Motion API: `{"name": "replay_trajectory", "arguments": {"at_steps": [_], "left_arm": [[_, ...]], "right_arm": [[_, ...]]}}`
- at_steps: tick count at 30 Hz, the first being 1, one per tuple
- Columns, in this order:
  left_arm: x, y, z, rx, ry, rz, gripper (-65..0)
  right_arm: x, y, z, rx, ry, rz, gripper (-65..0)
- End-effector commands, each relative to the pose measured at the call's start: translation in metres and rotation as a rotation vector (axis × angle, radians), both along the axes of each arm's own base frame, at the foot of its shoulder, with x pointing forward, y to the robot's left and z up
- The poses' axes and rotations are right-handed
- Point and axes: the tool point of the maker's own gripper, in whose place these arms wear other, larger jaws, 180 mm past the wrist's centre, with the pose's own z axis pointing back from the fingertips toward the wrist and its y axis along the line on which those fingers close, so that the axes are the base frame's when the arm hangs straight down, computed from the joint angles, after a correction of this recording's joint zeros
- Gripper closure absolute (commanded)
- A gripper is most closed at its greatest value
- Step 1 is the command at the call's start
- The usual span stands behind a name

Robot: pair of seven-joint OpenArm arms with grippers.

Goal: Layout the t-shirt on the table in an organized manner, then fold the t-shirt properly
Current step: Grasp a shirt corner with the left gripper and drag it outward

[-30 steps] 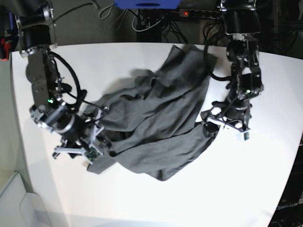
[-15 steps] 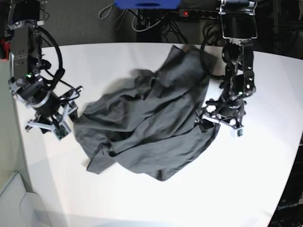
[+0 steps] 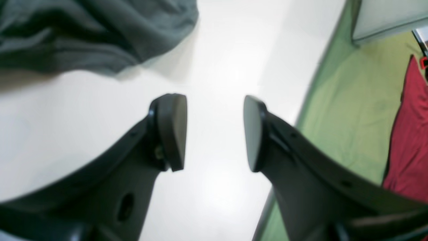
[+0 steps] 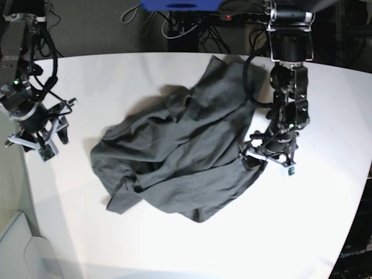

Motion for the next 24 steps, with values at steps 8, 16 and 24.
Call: {"name": "replay_trajectory", "arguments": {"at_steps": [8, 16, 24], "left_arm": [[-0.001, 0.001, -0.001, -0.008, 0.024, -0.007, -6.7], [0.037, 0.047, 0.067, 0.094, -0.13, 0.011, -0.5], [0.083, 0.08, 0.157, 0.177, -0.248, 0.002, -0.5]], "right_arm": [[0.005, -0.029, 0.025, -0.024, -0.075, -0.066, -28.1], [-0.003, -0.062, 0.036, -0.066, -0.091, -0.14, -28.1], [-0.01, -0.063, 0.03, -0.071, -0.065, -0.139, -28.1]]}}
